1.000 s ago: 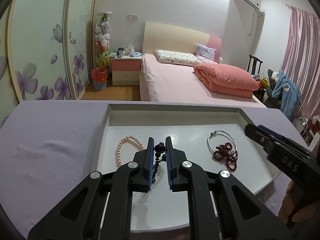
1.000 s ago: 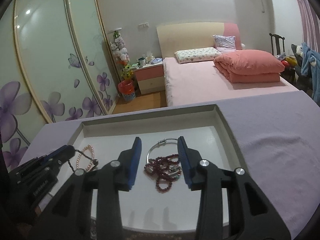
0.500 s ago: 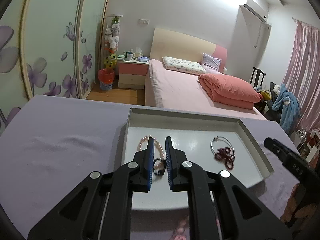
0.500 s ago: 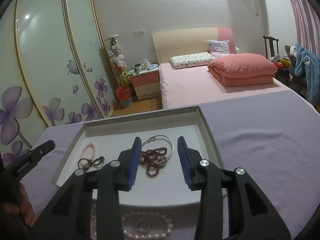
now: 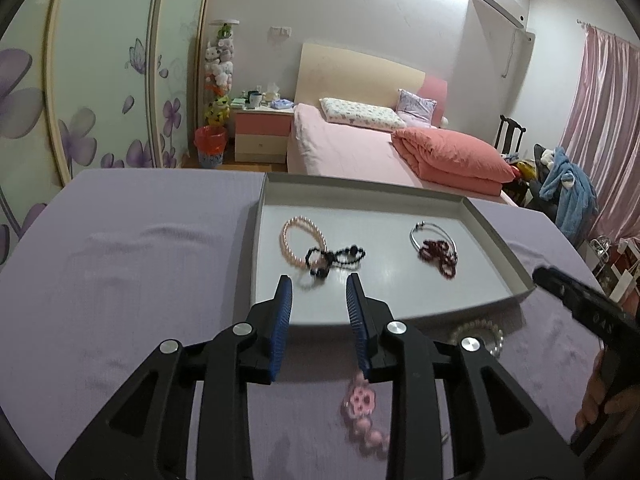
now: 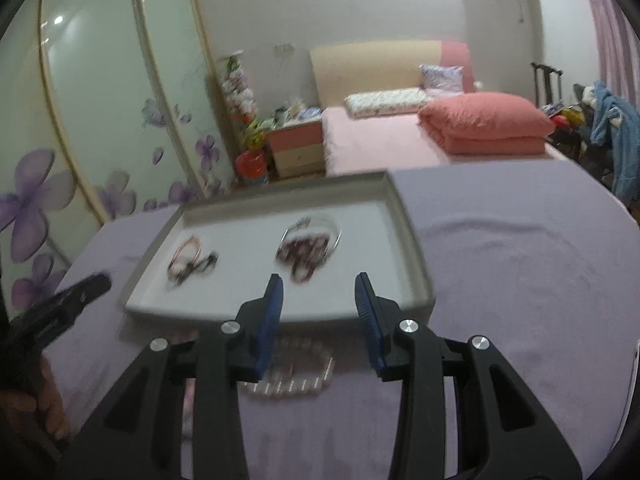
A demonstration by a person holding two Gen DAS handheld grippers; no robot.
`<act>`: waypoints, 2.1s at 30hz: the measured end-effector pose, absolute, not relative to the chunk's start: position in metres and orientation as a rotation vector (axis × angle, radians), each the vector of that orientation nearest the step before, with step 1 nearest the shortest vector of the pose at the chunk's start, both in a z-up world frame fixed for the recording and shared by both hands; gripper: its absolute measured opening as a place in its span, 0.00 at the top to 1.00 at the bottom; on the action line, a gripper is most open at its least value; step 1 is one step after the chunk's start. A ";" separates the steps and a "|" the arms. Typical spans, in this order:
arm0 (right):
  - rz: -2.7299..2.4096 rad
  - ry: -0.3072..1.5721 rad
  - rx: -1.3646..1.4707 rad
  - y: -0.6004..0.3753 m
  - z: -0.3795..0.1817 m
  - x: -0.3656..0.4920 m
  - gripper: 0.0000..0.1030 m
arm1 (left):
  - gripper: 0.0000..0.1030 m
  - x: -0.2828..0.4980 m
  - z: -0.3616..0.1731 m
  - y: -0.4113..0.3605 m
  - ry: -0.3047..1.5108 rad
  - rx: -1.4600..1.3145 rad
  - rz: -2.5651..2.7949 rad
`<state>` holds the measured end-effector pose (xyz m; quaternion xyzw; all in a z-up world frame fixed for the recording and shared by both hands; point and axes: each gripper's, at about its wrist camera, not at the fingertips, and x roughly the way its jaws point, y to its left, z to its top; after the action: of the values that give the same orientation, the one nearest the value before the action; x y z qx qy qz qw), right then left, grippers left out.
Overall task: Organize jewelry
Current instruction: 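Withdraw the left tool from the tray while the right tool moves over the silver cuff, then lower the left tool around the pink paw-charm bracelet while the right tool hovers over the silver cuff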
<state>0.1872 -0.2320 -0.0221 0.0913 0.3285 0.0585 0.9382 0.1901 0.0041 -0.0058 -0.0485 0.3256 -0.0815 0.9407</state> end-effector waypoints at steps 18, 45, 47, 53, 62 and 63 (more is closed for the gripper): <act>0.282 0.893 0.046 -0.141 -0.077 0.080 0.33 | 0.64 0.154 -0.011 0.060 0.646 -0.168 -0.051; 0.082 0.903 0.026 -0.218 -0.081 0.125 0.37 | 0.59 0.158 -0.042 -0.021 0.816 -0.002 -0.284; 0.094 0.904 0.019 -0.217 -0.080 0.127 0.37 | 0.59 0.161 -0.049 -0.033 0.843 0.046 -0.280; 0.119 0.903 0.016 -0.217 -0.081 0.131 0.37 | 0.73 0.169 -0.064 -0.046 0.884 0.137 -0.216; 0.167 0.903 -0.001 -0.215 -0.081 0.135 0.36 | 0.77 0.162 -0.061 0.001 0.896 0.095 -0.106; 0.172 0.903 0.003 -0.216 -0.080 0.136 0.35 | 0.76 0.161 -0.061 0.007 0.892 0.086 -0.096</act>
<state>0.1355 -0.2155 -0.0804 0.0014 0.4359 0.0828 0.8962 0.1607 0.0074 -0.0606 0.0417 0.4309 -0.0462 0.9002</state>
